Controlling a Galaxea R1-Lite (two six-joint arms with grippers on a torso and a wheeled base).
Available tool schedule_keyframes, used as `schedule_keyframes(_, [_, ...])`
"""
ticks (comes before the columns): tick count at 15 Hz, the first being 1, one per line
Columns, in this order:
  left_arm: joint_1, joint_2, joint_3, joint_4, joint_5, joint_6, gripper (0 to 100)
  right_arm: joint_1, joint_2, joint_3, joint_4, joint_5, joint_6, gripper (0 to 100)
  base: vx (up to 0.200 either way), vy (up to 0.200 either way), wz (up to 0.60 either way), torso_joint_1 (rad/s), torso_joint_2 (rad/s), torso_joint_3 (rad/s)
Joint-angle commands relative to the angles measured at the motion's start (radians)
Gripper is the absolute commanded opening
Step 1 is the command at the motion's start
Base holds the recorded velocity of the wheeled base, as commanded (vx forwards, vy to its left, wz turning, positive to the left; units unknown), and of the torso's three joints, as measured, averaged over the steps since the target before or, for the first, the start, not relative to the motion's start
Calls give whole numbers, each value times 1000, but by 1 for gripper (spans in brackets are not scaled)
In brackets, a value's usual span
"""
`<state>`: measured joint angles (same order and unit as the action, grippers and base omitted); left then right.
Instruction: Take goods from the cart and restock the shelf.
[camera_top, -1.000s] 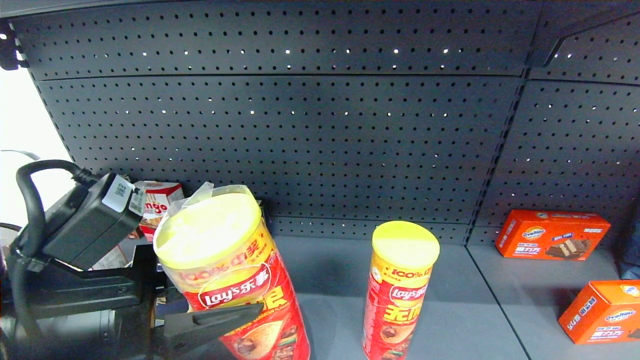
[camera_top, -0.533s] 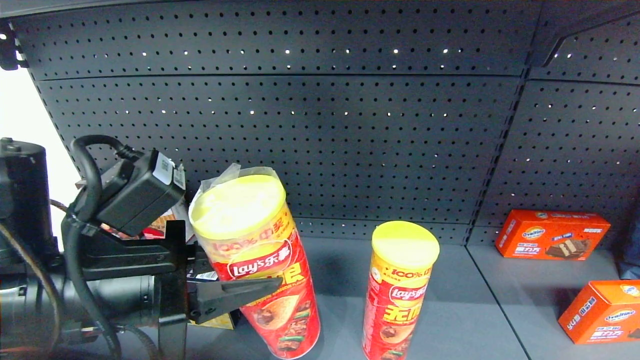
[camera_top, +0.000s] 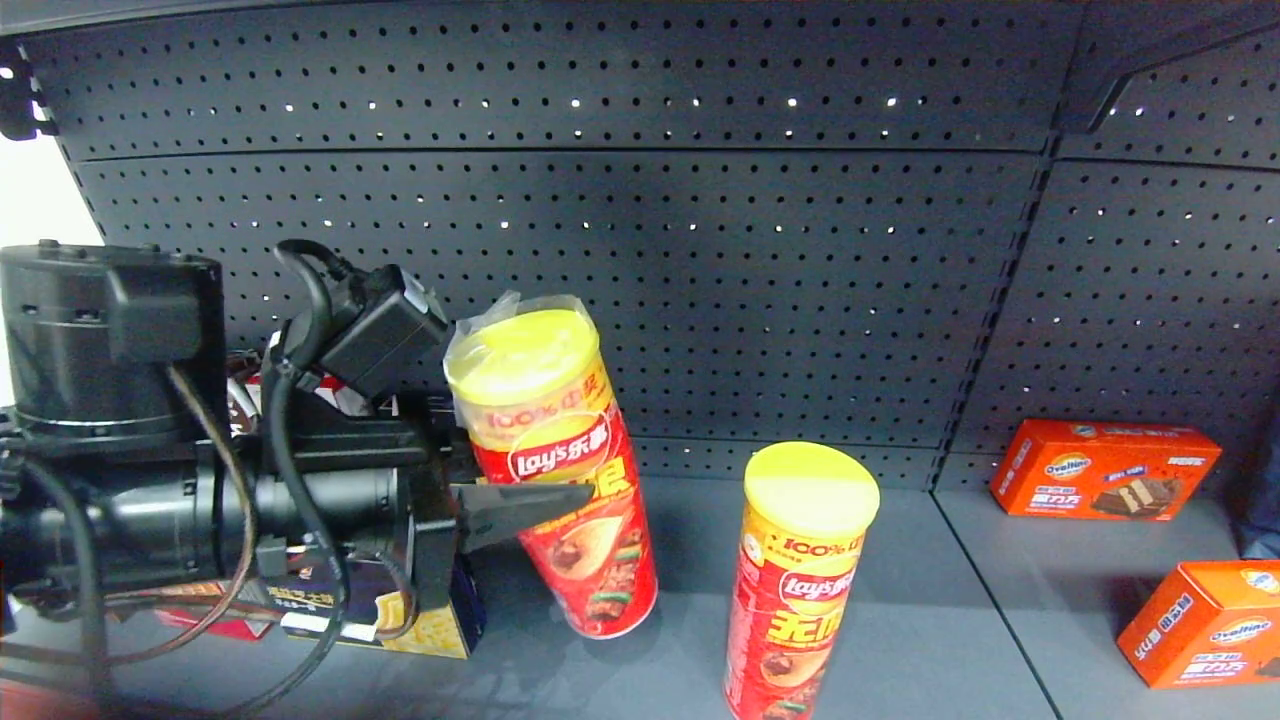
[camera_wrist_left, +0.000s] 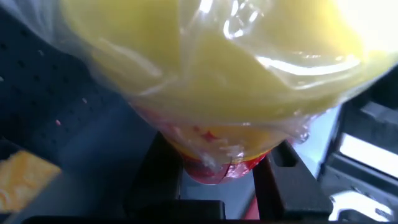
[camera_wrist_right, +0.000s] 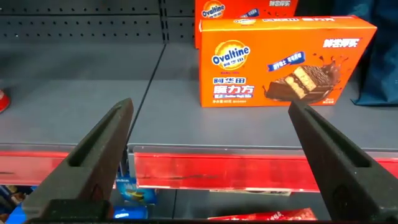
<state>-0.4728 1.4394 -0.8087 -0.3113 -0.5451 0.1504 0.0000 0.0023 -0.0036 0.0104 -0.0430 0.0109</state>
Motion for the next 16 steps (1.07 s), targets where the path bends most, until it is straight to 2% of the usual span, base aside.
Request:
schedule_keyframes(1, [33,101,-47,-46,-4,-2,0,0,2,1,0,0,0,100,0,0,0,0,0,0])
schedule_keyframes(3, [36,128,-52,-77,-38,0,0,0,2,1,0,0,0,100,0,0,0,0,0,0])
schedule_keyframes(7, [52,184,-66,-69,-38,1,0,0,2,1,0,0,0,100,0,0,0,0,0,0])
schedule_keyframes(9, [71,242,-147,-66,-41,0,0,0,2,1,0,0,0,100,0,0,0,0,0,0])
schedule_keyframes(11, [71,297,-228,-65,-35,18,0,0,2,1,0,0,0,100,0,0,0,0,0,0])
schedule_keyframes(12, [71,349,-294,-46,-35,47,0,0,2,1,0,0,0,100,0,0,0,0,0,0])
schedule_keyframes(13, [66,386,-334,-29,-38,58,0,0,2,1,0,0,0,100,0,0,0,0,0,0])
schedule_keyframes(15, [54,440,-359,-29,-41,72,0,0,2,1,0,0,0,100,0,0,0,0,0,0])
schedule_keyframes(16, [46,454,-359,-26,-42,104,0,0,2,1,0,0,0,100,0,0,0,0,0,0])
